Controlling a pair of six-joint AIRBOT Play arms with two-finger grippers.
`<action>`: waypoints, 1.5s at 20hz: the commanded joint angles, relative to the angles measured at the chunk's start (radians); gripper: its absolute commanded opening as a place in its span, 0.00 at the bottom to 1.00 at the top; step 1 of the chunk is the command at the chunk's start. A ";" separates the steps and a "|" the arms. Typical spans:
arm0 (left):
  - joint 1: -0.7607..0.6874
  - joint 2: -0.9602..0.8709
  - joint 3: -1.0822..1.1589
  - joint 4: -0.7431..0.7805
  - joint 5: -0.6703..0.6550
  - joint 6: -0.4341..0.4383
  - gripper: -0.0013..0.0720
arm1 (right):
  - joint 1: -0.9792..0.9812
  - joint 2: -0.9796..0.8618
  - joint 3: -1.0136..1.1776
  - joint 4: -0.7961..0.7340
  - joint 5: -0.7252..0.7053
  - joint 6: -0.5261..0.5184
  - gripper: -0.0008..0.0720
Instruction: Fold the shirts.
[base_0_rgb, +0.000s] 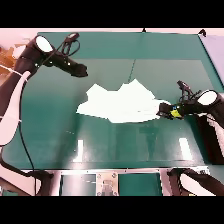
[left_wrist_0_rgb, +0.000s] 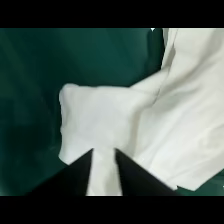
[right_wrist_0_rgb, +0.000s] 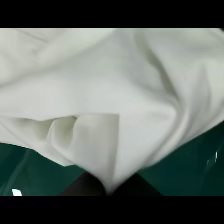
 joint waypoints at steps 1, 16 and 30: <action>0.000 0.007 -0.117 -0.058 -0.097 -0.018 0.94 | -0.034 0.001 0.017 -0.023 0.034 -0.024 0.04; -0.144 -0.013 -0.206 -0.167 0.042 0.110 0.04 | -0.073 0.003 0.069 -0.047 0.032 -0.028 0.04; -0.037 0.702 0.419 -0.074 0.145 0.035 0.04 | -0.128 0.095 1.293 -0.051 0.306 -0.045 0.04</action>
